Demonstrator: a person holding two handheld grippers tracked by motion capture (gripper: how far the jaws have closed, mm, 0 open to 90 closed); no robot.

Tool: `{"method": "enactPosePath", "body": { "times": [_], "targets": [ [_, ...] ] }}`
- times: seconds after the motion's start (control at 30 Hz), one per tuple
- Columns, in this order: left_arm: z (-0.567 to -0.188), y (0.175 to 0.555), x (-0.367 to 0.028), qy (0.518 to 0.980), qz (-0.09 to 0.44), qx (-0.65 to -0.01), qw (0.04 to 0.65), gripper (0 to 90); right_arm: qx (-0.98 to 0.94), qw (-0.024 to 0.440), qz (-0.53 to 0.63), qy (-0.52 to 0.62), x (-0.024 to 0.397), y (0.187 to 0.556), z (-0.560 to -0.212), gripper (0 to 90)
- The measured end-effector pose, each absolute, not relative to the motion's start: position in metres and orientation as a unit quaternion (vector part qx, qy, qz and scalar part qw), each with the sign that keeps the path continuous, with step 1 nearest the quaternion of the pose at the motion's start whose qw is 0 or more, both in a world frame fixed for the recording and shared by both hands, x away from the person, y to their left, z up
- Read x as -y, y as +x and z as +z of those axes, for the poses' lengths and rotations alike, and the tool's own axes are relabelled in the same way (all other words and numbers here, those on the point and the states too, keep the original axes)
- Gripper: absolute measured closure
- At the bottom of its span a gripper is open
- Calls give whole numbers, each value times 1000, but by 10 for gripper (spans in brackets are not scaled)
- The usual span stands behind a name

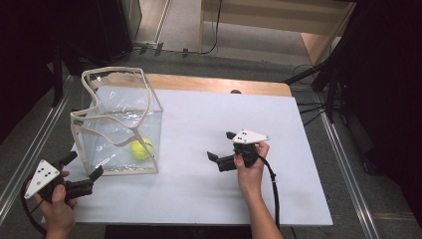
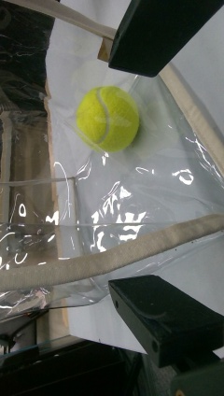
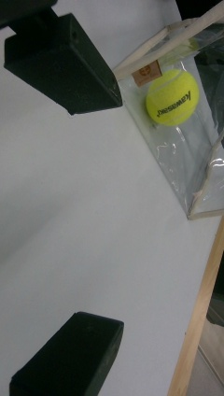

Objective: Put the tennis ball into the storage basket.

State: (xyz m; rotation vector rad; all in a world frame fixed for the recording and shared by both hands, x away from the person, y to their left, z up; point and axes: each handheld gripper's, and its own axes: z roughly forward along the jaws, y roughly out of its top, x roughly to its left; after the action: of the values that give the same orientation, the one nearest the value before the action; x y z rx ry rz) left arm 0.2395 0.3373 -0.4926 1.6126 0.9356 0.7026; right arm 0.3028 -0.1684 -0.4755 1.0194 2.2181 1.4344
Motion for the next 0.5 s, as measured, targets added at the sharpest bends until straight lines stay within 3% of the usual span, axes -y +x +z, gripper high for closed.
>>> {"method": "enactPosePath", "body": {
  "times": [0.5],
  "targets": [
    [-493, 238, -336, 684, 299, -388, 541, 0, -755, 170, 506, 381, 214, 285, -479, 0]
  ]
}}
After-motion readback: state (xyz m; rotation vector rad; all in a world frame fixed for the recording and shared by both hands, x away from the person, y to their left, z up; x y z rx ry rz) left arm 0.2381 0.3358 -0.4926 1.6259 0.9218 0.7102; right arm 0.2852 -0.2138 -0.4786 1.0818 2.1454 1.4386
